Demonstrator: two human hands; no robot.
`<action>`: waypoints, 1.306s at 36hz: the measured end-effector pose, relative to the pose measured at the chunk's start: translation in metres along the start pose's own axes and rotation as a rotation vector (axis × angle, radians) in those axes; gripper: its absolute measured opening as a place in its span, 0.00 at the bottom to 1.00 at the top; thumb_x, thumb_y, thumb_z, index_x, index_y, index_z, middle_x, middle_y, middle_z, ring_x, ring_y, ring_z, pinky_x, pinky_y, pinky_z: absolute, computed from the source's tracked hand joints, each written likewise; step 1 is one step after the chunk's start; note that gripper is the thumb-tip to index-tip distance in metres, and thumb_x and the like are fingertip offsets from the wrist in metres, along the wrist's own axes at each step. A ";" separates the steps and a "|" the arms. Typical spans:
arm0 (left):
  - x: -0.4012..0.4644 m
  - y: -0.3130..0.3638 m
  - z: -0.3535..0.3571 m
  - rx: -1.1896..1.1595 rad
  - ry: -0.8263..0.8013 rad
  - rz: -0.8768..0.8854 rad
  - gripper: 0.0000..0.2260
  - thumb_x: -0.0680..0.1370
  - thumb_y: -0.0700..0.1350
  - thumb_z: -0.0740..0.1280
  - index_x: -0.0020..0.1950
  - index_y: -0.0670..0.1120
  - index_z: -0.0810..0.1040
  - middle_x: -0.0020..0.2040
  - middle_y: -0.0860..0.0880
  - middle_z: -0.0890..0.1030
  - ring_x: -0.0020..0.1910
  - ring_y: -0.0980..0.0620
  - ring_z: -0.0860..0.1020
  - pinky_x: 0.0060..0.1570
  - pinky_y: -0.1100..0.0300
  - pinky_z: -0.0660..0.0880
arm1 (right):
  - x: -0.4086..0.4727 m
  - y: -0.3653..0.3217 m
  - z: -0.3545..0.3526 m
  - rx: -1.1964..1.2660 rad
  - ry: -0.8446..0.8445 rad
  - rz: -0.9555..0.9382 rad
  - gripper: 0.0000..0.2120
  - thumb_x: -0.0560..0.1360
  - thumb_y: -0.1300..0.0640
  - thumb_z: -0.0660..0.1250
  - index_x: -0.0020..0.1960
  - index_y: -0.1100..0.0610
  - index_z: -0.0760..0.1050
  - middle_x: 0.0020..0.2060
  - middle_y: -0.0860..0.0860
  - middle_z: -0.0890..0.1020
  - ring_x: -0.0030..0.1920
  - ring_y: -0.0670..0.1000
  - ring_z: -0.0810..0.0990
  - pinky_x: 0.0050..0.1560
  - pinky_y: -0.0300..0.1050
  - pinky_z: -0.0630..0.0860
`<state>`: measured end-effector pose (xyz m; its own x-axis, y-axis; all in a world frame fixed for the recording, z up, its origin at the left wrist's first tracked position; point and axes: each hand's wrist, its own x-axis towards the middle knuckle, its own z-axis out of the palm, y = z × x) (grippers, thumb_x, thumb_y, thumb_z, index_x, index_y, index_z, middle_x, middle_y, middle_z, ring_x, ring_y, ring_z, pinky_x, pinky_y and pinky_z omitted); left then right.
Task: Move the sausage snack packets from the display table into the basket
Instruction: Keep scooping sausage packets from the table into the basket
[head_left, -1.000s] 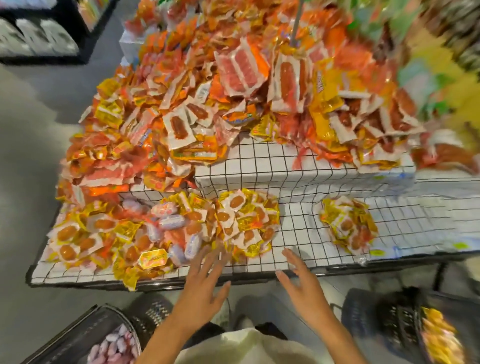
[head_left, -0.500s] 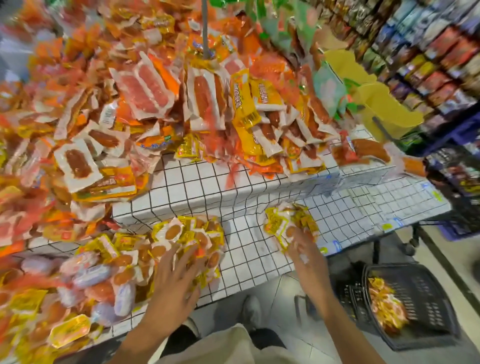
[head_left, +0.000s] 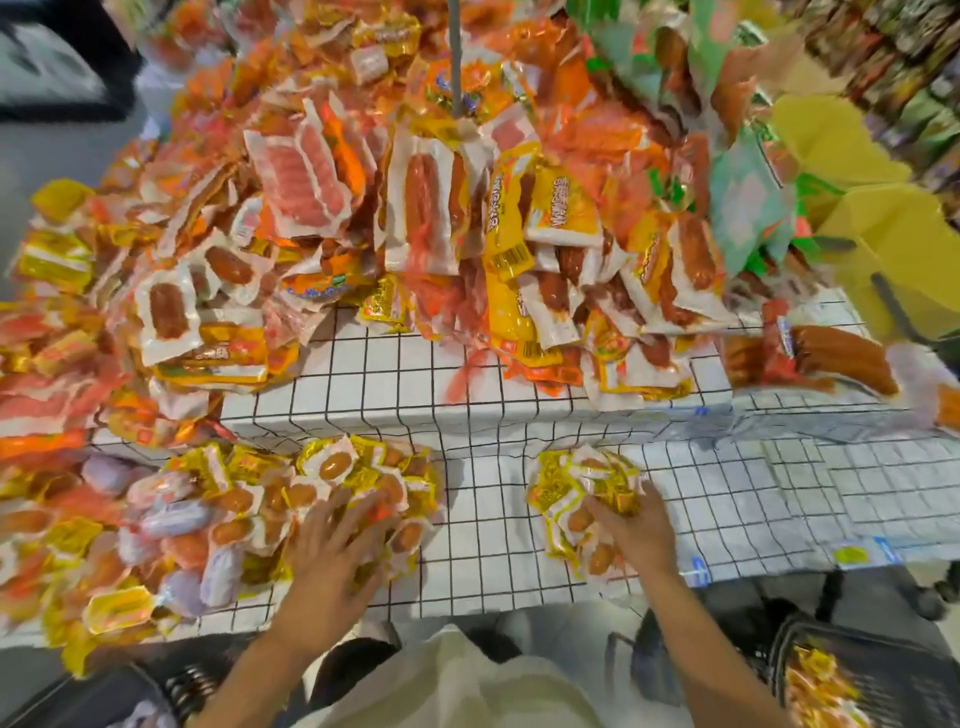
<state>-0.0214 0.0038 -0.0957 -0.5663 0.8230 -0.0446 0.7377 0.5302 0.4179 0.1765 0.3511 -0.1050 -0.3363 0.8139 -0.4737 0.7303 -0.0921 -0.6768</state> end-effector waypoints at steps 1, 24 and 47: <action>0.000 0.002 0.000 -0.002 0.004 -0.007 0.23 0.77 0.55 0.63 0.74 0.60 0.70 0.79 0.58 0.62 0.79 0.44 0.56 0.72 0.36 0.60 | 0.001 0.000 0.000 0.048 -0.033 0.029 0.28 0.66 0.49 0.83 0.61 0.53 0.76 0.54 0.53 0.84 0.53 0.55 0.82 0.60 0.55 0.78; -0.005 0.011 -0.027 -0.349 0.328 -0.237 0.22 0.79 0.51 0.61 0.73 0.51 0.72 0.76 0.53 0.66 0.76 0.48 0.62 0.73 0.47 0.60 | -0.034 0.001 0.003 0.573 -0.289 0.133 0.21 0.66 0.50 0.82 0.57 0.47 0.84 0.53 0.52 0.87 0.53 0.53 0.87 0.44 0.46 0.84; 0.062 -0.006 -0.046 -0.173 0.084 -0.599 0.31 0.66 0.63 0.78 0.63 0.48 0.77 0.61 0.44 0.72 0.65 0.43 0.63 0.64 0.49 0.66 | -0.054 -0.025 0.037 0.461 -0.293 0.071 0.18 0.68 0.57 0.81 0.57 0.53 0.83 0.48 0.51 0.88 0.50 0.53 0.86 0.49 0.47 0.81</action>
<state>-0.0782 0.0420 -0.0588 -0.8951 0.3707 -0.2478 0.2174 0.8480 0.4834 0.1541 0.2880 -0.0830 -0.4950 0.6091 -0.6197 0.4430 -0.4367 -0.7830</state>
